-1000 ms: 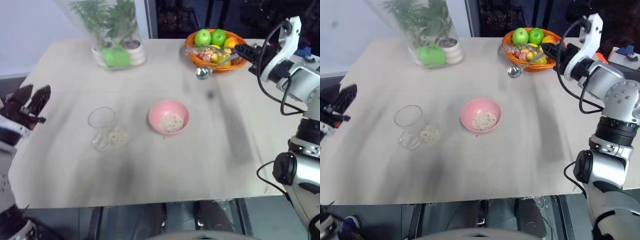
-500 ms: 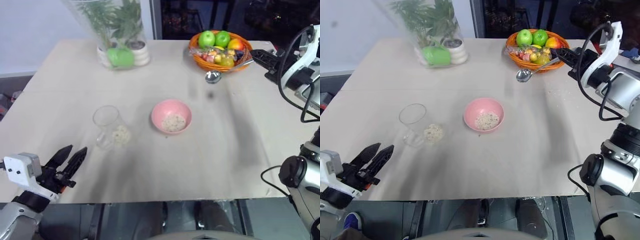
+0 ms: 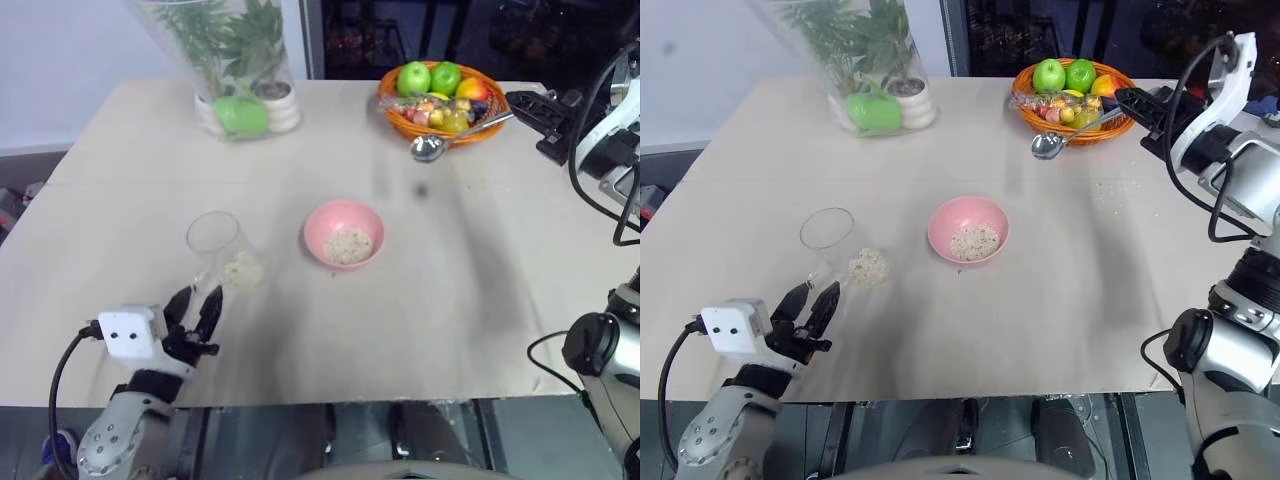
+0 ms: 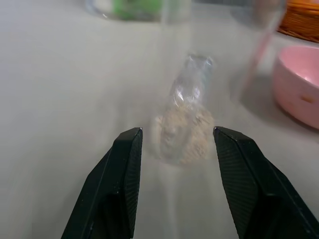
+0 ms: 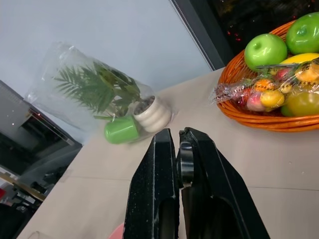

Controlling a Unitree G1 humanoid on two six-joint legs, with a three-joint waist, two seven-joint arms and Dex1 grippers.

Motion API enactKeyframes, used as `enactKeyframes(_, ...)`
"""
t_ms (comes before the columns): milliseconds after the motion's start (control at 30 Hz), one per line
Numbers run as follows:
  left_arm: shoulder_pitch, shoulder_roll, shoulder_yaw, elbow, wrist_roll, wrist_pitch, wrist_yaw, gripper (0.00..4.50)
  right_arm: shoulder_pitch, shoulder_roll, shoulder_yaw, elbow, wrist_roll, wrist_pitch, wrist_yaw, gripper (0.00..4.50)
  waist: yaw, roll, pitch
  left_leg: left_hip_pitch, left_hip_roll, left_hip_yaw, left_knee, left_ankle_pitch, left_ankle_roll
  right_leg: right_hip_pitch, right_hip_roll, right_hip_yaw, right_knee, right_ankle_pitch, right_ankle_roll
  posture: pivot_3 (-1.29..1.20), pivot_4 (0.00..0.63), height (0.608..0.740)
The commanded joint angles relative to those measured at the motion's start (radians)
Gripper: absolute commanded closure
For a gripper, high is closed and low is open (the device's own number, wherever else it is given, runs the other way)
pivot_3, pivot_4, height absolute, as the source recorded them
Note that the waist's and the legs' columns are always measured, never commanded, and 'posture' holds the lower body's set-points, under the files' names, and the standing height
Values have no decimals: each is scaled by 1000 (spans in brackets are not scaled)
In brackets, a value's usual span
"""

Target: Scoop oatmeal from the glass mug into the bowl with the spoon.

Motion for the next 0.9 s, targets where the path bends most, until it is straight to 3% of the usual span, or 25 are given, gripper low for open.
enactKeyframes(33,-40,-8,-5,-2,33,-24,70,2193,-10,-24,-3,-44,42,-23,-3,4500,1,0,0,0,0,0,0,0,0,0,0,0,0,0,0,0,150,740)
enactKeyframes(167,-72,-21,-19,8,45,-27,108,2193,-2,-28,3,-49,60,-30,-13,4500,0,0,0,0,0,0,0,0,0,0,1,0,0,0,0,0,150,740)
enactKeyframes(300,-78,-32,-34,16,66,-30,135,3793,6,-34,7,-54,75,-35,-20,4500,0,0,0,0,0,0,0,0,0,0,1,0,0,0,0,0,150,740)
enactKeyframes(900,-191,3,-32,103,98,-52,181,3793,28,-54,43,-63,123,-60,-38,4500,1,0,0,0,1,0,0,0,0,0,2,-1,-1,0,0,0,150,740)
